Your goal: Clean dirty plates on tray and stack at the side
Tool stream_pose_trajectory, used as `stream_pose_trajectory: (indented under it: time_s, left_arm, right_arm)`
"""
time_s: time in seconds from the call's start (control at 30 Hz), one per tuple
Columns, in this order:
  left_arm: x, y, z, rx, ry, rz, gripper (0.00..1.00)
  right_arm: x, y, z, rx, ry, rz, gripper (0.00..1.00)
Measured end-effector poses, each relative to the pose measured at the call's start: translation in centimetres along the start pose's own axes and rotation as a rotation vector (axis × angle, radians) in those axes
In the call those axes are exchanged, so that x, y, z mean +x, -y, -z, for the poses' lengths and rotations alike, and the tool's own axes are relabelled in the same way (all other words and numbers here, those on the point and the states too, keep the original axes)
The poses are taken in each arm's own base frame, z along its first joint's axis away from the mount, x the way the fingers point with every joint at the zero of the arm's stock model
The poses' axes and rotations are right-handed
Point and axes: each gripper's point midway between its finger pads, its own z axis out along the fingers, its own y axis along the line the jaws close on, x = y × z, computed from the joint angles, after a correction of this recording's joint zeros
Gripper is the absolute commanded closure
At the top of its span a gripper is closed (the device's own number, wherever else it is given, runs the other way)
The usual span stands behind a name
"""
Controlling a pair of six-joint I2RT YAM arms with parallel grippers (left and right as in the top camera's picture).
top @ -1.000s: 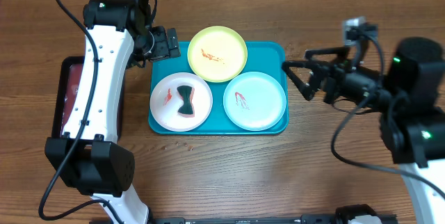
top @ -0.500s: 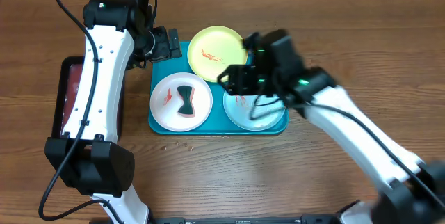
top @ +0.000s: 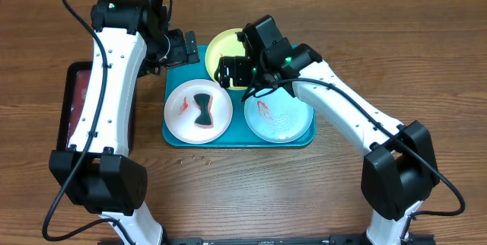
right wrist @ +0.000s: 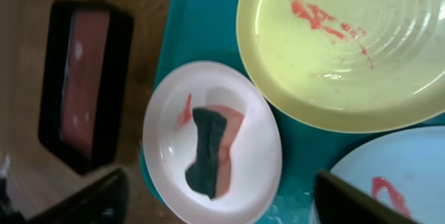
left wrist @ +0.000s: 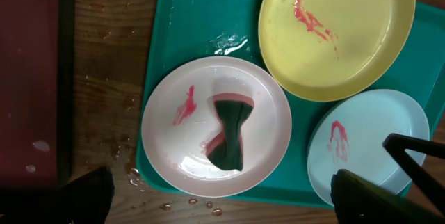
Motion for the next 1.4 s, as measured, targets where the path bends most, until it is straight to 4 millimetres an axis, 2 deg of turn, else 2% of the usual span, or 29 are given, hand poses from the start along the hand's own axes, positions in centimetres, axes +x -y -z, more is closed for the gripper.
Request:
stream_pose_trajectory:
  time_s: [0.07, 0.13, 0.2, 0.27, 0.33, 0.4, 0.47, 0.53, 0.6, 0.8, 1.07, 1.17, 1.27, 1.4]
  left_arm:
    - [-0.1, 0.0, 0.0, 0.001, 0.002, 0.0, 0.02]
    - [-0.1, 0.0, 0.0, 0.001, 0.003, 0.0, 0.02]
    - [-0.1, 0.0, 0.0, 0.0, 0.002, 0.0, 0.07]
    - [-0.1, 0.0, 0.0, 0.001, 0.003, 0.002, 0.18]
    - [-0.1, 0.0, 0.0, 0.0, 0.003, -0.002, 0.19]
    - [-0.1, 0.0, 0.0, 0.0, 0.002, -0.004, 0.15]
    - [0.0, 0.0, 0.0, -0.002, -0.001, -0.003, 0.16]
    - [0.0, 0.0, 0.0, -0.002, -0.002, -0.004, 0.16]
    - [0.1, 0.0, 0.0, -0.002, -0.003, -0.007, 0.16]
    - [0.2, -0.2, -0.8, -0.01, -0.027, -0.025, 0.16]
    - [1.5, -0.9, -4.5, -0.053, -0.165, -0.044, 0.17]
    - [2.2, -1.3, -6.1, -0.071, -0.226, -0.049, 0.17]
    - [2.5, -1.4, -6.9, -0.078, -0.253, -0.059, 0.16]
    - [2.6, -1.5, -7.1, -0.079, -0.261, -0.066, 0.13]
  right_arm:
    - [0.0, -0.1, -0.2, 0.024, 0.016, 0.003, 0.28]
    - [0.2, 0.0, -0.6, 0.06, 0.026, 0.002, 0.2]
    - [0.6, 0.1, -1.3, 0.085, 0.025, 0.005, 0.2]
    - [1.1, 0.4, -2.5, 0.108, 0.014, 0.011, 0.23]
    - [2.0, 1.0, -3.9, 0.135, -0.012, 0.01, 0.26]
    - [2.9, 1.7, -5.3, 0.16, -0.039, 0.011, 0.26]
    - [3.5, 2.4, -6.3, 0.178, -0.061, 0.007, 0.35]
    - [3.9, 3.1, -7.0, 0.198, -0.071, 0.009, 0.49]
    - [4.0, 3.3, -7.1, 0.206, -0.073, 0.006, 0.55]
    - [3.7, 3.3, -7.1, 0.207, -0.057, 0.0, 0.54]
    - [4.9, 4.5, -8.1, 0.214, -0.066, -0.003, 0.53]
    - [4.8, 4.5, -8.3, 0.21, -0.053, -0.005, 0.53]
    - [4.7, 4.6, -8.5, 0.21, -0.049, -0.007, 0.54]
    - [5.2, 5.1, -9.2, 0.222, -0.064, -0.013, 0.55]
